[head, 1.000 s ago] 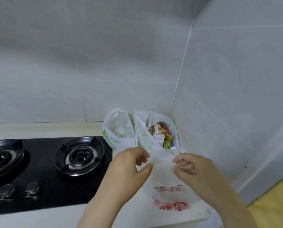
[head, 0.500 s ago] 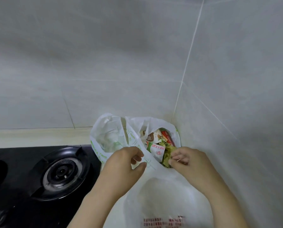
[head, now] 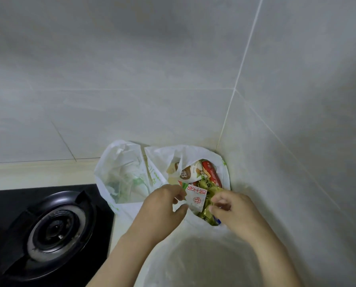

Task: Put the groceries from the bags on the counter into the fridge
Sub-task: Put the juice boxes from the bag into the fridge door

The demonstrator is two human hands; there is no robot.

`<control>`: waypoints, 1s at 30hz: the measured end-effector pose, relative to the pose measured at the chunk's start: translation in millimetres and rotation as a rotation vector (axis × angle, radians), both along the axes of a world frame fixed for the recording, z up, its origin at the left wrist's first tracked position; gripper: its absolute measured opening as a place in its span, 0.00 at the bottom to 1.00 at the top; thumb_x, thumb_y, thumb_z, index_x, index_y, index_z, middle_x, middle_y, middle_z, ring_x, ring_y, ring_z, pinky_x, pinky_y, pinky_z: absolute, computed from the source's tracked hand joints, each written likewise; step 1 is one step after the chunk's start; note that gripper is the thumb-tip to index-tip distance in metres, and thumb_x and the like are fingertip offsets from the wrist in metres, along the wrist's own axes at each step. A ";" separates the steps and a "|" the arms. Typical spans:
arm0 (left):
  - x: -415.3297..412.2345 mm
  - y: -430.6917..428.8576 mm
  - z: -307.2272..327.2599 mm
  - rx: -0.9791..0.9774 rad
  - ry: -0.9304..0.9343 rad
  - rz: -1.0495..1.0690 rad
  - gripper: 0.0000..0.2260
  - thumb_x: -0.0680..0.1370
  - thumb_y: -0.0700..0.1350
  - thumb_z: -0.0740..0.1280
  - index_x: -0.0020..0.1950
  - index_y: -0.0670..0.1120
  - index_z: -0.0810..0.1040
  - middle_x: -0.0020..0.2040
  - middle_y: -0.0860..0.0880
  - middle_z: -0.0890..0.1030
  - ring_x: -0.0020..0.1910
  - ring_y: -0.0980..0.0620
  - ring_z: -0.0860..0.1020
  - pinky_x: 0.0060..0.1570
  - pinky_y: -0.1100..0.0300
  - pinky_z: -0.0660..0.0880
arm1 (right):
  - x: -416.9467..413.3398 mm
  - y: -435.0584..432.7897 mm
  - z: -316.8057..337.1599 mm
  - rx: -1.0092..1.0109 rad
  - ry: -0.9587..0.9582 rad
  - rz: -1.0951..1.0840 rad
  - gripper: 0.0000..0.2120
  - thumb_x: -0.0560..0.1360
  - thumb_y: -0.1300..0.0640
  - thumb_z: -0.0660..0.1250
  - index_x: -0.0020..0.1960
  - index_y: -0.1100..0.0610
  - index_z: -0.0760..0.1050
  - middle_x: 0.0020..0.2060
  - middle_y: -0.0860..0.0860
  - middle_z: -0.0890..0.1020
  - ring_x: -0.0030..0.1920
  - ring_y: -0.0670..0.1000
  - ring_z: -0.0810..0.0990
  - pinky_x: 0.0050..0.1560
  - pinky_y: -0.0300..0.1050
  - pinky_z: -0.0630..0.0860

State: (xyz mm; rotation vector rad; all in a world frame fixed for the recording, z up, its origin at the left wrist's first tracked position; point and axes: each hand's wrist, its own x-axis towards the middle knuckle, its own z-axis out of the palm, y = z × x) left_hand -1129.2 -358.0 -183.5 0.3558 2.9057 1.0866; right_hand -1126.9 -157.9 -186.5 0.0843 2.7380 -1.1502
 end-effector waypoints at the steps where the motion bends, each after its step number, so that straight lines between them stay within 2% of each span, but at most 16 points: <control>1: -7.7 1.1 -4.9 -0.010 0.009 -0.017 0.10 0.75 0.47 0.67 0.56 0.51 0.78 0.49 0.57 0.79 0.47 0.61 0.77 0.52 0.61 0.75 | -4.7 -0.5 -4.1 0.014 -0.010 0.000 0.09 0.73 0.53 0.71 0.53 0.49 0.80 0.46 0.41 0.80 0.45 0.37 0.78 0.41 0.31 0.73; 5: -38.7 -0.1 -24.4 -0.078 0.014 -0.040 0.13 0.76 0.47 0.66 0.61 0.50 0.76 0.56 0.54 0.78 0.54 0.57 0.76 0.54 0.66 0.71 | -25.0 -1.2 -19.4 0.064 -0.042 -0.006 0.12 0.74 0.54 0.71 0.56 0.52 0.80 0.53 0.45 0.81 0.51 0.41 0.79 0.42 0.30 0.73; 8: -58.5 -6.4 -42.3 -0.177 -0.055 -0.014 0.18 0.77 0.49 0.65 0.66 0.50 0.71 0.60 0.52 0.76 0.56 0.53 0.76 0.53 0.64 0.71 | -42.8 -4.7 -33.5 0.091 -0.074 -0.023 0.16 0.73 0.53 0.72 0.61 0.51 0.77 0.58 0.45 0.80 0.56 0.45 0.78 0.53 0.39 0.77; 10: -64.0 -13.7 -57.2 -0.267 -0.140 0.023 0.22 0.78 0.52 0.64 0.70 0.50 0.67 0.61 0.50 0.75 0.56 0.51 0.77 0.54 0.60 0.73 | -53.1 -10.8 -45.4 0.142 -0.080 -0.017 0.21 0.73 0.51 0.72 0.64 0.49 0.74 0.61 0.45 0.78 0.60 0.47 0.75 0.56 0.45 0.77; 11: -63.6 -17.3 -64.3 -0.300 -0.196 0.045 0.24 0.78 0.53 0.63 0.72 0.49 0.64 0.62 0.49 0.75 0.57 0.50 0.76 0.55 0.58 0.73 | -56.8 -15.0 -50.6 0.163 -0.081 -0.003 0.22 0.72 0.51 0.72 0.65 0.48 0.72 0.62 0.45 0.76 0.61 0.47 0.74 0.54 0.43 0.77; 13: -60.4 -23.7 -77.1 -0.349 -0.296 0.080 0.28 0.78 0.54 0.61 0.74 0.47 0.58 0.63 0.48 0.75 0.60 0.49 0.75 0.56 0.56 0.73 | -62.9 -23.7 -57.4 0.203 -0.099 0.034 0.24 0.73 0.51 0.71 0.67 0.49 0.70 0.63 0.45 0.73 0.62 0.47 0.71 0.46 0.32 0.71; 14: -59.1 -26.0 -82.7 -0.367 -0.331 0.090 0.30 0.79 0.55 0.61 0.76 0.46 0.55 0.63 0.47 0.75 0.61 0.48 0.74 0.57 0.56 0.72 | -65.9 -26.7 -60.5 0.219 -0.110 0.049 0.24 0.74 0.51 0.70 0.68 0.49 0.69 0.63 0.46 0.72 0.63 0.48 0.70 0.45 0.31 0.69; 18: -57.9 -32.6 -93.1 -0.388 -0.363 0.153 0.35 0.79 0.57 0.60 0.78 0.45 0.47 0.60 0.48 0.77 0.60 0.48 0.75 0.55 0.57 0.72 | -77.1 -32.5 -77.7 0.184 -0.121 0.045 0.27 0.72 0.55 0.71 0.69 0.50 0.67 0.61 0.48 0.71 0.60 0.49 0.70 0.59 0.47 0.74; 22: -57.3 -34.8 -93.1 -0.350 -0.346 0.197 0.38 0.78 0.56 0.62 0.78 0.45 0.43 0.52 0.48 0.80 0.52 0.49 0.78 0.47 0.57 0.74 | -85.2 -35.6 -93.6 0.195 -0.132 0.071 0.31 0.71 0.55 0.71 0.70 0.49 0.63 0.64 0.47 0.69 0.64 0.50 0.67 0.64 0.51 0.71; 24: -56.4 -34.5 -91.7 -0.317 -0.320 0.201 0.38 0.78 0.56 0.62 0.78 0.47 0.43 0.49 0.50 0.80 0.49 0.50 0.79 0.44 0.58 0.75 | -88.3 -35.7 -100.8 0.201 -0.130 0.090 0.33 0.70 0.53 0.72 0.70 0.50 0.62 0.65 0.48 0.69 0.65 0.51 0.66 0.65 0.53 0.69; 26: -55.7 -33.1 -90.1 -0.311 -0.278 0.193 0.35 0.78 0.56 0.62 0.78 0.48 0.46 0.52 0.51 0.80 0.51 0.51 0.78 0.46 0.58 0.75 | -90.1 -34.5 -107.6 0.211 -0.124 0.088 0.33 0.69 0.51 0.73 0.70 0.50 0.63 0.65 0.49 0.69 0.66 0.52 0.66 0.66 0.53 0.68; 28: -55.4 -31.7 -87.7 -0.312 -0.241 0.186 0.31 0.78 0.56 0.62 0.77 0.49 0.54 0.56 0.50 0.78 0.54 0.51 0.78 0.49 0.59 0.74 | -90.1 -32.3 -110.7 0.222 -0.108 0.080 0.32 0.69 0.49 0.74 0.69 0.50 0.64 0.63 0.48 0.70 0.65 0.51 0.66 0.64 0.50 0.69; 30: -55.6 -30.2 -85.1 -0.320 -0.216 0.184 0.25 0.78 0.56 0.62 0.72 0.49 0.63 0.56 0.50 0.76 0.53 0.51 0.78 0.50 0.60 0.74 | -87.5 -29.6 -112.3 0.224 -0.068 0.073 0.31 0.67 0.47 0.75 0.65 0.50 0.67 0.59 0.47 0.72 0.62 0.50 0.69 0.59 0.47 0.71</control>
